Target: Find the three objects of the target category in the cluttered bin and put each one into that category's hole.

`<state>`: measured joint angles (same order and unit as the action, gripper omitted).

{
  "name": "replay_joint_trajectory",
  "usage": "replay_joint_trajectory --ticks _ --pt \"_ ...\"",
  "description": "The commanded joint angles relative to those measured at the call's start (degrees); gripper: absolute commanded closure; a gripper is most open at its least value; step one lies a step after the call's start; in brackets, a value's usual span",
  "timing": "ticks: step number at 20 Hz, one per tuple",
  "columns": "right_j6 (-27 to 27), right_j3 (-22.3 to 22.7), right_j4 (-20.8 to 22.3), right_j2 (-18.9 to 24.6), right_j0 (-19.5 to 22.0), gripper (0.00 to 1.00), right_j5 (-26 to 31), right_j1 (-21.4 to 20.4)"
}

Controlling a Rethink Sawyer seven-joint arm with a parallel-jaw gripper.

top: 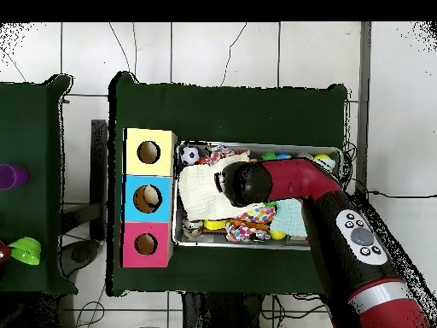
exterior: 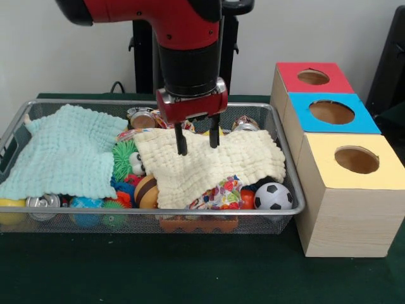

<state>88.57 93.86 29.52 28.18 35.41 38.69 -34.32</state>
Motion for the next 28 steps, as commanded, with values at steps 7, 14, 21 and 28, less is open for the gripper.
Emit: replay_joint_trajectory --ticks 7,14,21,28 --pt "12.9 6.2 -2.9 -7.1 -2.2 0.00 -6.8 -1.3" --pt "13.0 7.2 -4.6 -8.8 -3.7 0.00 -9.8 -0.5" --pt "11.9 8.2 -6.2 -9.4 -4.4 0.00 -11.6 -1.0" --pt "13.2 6.9 -6.1 -11.9 -6.8 0.00 -17.3 2.5"
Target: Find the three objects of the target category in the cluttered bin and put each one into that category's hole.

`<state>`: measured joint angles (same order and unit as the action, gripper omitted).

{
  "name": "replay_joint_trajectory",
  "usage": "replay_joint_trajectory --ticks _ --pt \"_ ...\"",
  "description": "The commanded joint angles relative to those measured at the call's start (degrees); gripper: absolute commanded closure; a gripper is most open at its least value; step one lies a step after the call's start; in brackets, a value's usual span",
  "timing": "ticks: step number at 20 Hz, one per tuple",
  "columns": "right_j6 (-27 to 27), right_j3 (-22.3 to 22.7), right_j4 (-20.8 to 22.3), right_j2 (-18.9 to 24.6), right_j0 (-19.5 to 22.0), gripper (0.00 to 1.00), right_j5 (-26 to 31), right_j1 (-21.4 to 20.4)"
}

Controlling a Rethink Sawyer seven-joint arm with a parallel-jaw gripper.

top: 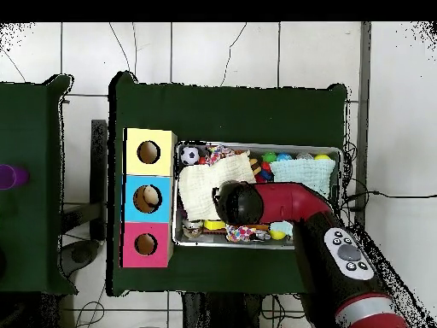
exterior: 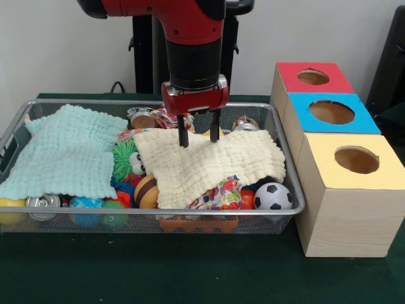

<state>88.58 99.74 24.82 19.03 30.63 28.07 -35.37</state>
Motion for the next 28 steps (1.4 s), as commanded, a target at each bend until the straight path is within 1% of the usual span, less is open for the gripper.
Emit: replay_joint_trajectory --ticks 1,7,11,13,17,20,28 --pt "13.4 1.0 -1.4 -3.2 -2.4 0.00 -7.8 4.1" --pt "15.2 0.8 -1.9 -6.3 -5.2 0.00 -15.2 7.7" --pt "14.8 0.4 -2.8 -7.4 -6.1 0.00 -18.5 9.9" --pt "14.3 0.4 -3.4 -7.8 -6.4 0.00 -19.2 10.4" --pt "12.8 0.4 -4.6 -8.5 -7.1 0.00 -18.6 10.3" --pt "11.2 0.7 -5.2 -7.8 -6.4 0.00 -18.1 10.3" --pt "9.2 0.3 -6.1 -7.4 -5.8 0.00 -17.1 10.2"
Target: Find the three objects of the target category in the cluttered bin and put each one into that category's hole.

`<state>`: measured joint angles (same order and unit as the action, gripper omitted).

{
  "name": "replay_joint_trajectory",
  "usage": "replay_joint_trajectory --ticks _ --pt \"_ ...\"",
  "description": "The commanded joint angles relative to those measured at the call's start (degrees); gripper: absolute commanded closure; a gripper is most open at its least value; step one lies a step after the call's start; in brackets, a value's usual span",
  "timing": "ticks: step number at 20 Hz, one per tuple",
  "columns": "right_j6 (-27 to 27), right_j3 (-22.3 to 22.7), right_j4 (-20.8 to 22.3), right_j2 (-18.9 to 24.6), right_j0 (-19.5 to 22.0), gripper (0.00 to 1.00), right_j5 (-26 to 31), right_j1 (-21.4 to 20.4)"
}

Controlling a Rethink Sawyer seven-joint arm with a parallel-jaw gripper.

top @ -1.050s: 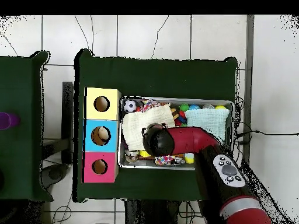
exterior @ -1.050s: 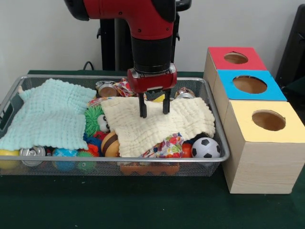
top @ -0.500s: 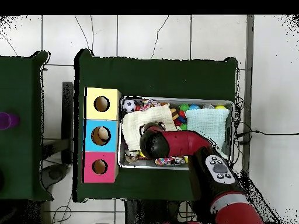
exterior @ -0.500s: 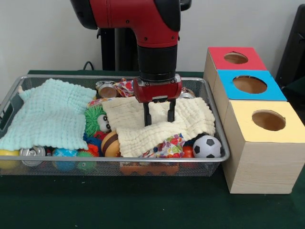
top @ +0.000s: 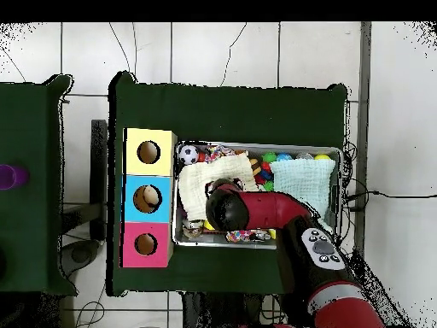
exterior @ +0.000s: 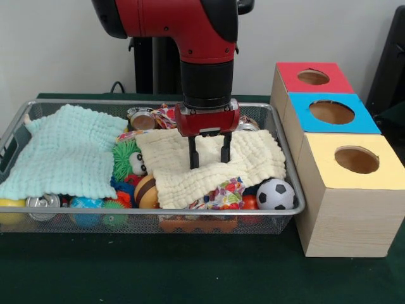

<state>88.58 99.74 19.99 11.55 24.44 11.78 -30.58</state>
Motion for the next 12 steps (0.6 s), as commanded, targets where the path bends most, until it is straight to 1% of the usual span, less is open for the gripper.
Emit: replay_joint_trajectory --ticks 1,5,10,11,12 --pt "9.0 0.4 -1.3 0.2 0.4 0.00 -0.7 5.4" --pt "8.6 0.3 -1.7 0.5 0.4 0.00 0.3 5.1" --pt "8.6 0.4 -1.6 0.3 0.2 0.00 0.2 4.8" --pt "8.6 0.5 -1.5 0.2 0.1 1.00 0.1 4.7" --pt "8.7 0.5 -1.5 0.1 0.0 1.00 0.1 4.6"
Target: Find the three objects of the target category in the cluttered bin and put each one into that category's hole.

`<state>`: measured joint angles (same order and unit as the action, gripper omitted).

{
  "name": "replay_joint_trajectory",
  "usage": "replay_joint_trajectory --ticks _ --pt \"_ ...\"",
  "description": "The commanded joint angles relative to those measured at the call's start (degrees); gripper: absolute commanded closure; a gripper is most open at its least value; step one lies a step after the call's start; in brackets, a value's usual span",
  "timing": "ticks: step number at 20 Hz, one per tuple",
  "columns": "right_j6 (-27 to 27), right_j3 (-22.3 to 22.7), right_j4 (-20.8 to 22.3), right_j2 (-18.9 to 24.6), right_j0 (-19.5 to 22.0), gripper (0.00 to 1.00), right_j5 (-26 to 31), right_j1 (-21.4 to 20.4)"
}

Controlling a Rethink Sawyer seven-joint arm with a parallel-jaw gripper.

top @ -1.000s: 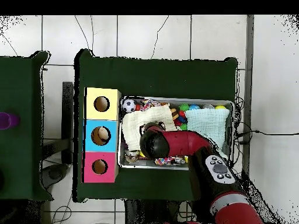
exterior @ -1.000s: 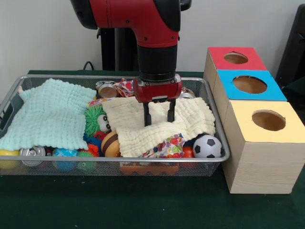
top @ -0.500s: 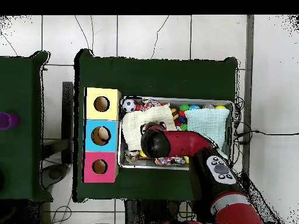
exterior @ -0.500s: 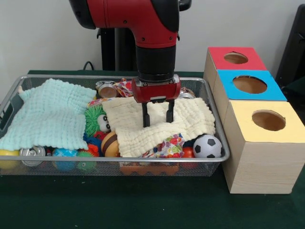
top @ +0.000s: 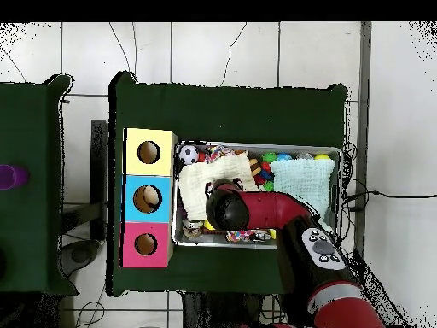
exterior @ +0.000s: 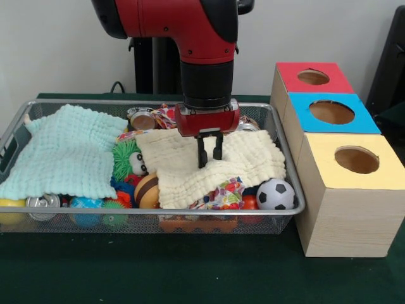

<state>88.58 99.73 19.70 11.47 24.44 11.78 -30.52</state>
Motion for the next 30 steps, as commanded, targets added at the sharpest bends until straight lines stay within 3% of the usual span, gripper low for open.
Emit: replay_joint_trajectory --ticks 1,12,13,22,30 --pt "9.1 0.7 -1.1 -0.7 -0.7 1.00 0.1 3.9" --pt "10.3 3.2 -1.3 -3.0 -2.7 1.00 -0.8 0.5" --pt "10.1 3.1 -1.6 -3.0 -2.7 0.00 -0.2 0.6" --pt "9.2 3.2 -2.5 -2.2 -2.2 0.00 2.2 0.3" --pt "11.1 5.8 -4.9 -2.5 -3.0 0.00 3.5 -3.0"
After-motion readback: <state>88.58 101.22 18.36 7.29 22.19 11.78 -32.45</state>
